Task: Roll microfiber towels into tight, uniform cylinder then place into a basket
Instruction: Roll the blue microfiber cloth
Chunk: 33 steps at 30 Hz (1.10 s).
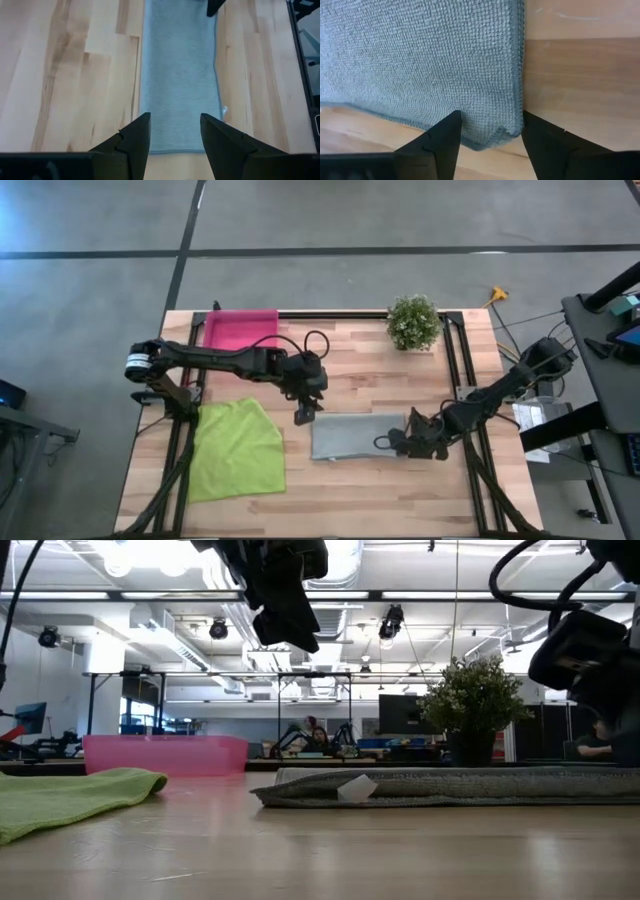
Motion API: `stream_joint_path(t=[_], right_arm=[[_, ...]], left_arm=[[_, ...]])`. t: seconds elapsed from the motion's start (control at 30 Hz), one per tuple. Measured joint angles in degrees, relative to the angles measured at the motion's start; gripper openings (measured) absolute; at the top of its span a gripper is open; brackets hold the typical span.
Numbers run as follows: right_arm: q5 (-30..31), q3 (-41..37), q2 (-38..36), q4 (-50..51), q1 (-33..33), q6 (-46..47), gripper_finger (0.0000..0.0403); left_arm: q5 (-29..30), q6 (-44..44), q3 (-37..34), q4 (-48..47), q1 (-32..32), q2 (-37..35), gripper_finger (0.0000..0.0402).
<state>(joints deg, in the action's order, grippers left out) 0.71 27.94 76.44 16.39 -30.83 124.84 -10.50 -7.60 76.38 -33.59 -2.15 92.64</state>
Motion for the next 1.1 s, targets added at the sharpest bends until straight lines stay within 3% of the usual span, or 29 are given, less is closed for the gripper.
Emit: stream_joint_path(t=[0.33, 0.6, 0.73, 0.97, 1.1], right_arm=[[3.7, -0.1, -1.7, 5.5, -0.6, -1.9, 0.0173], [5.5, -0.2, 0.4, 1.2, -0.6, -4.3, 0.0161], [5.8, -0.2, 1.9, -1.1, -0.5, -6.8, 0.0125], [6.7, -0.3, 2.1, -1.2, -0.6, -11.0, 0.0028], [7.1, -0.3, 2.0, -1.8, -0.6, -14.9, 0.001]], left_arm=[[0.1, -1.5, 0.0, 4.0, 0.0, 0.0, 0.0157], [1.1, -1.4, -0.2, 4.2, -0.1, 0.0, 0.0157], [3.6, -0.7, -1.0, 4.5, -0.1, 0.0, 0.0157], [4.4, -0.6, -1.4, 4.6, -0.1, 0.0, 0.0157], [4.4, -0.5, -1.4, 5.1, -0.4, 0.0, 0.0157]])
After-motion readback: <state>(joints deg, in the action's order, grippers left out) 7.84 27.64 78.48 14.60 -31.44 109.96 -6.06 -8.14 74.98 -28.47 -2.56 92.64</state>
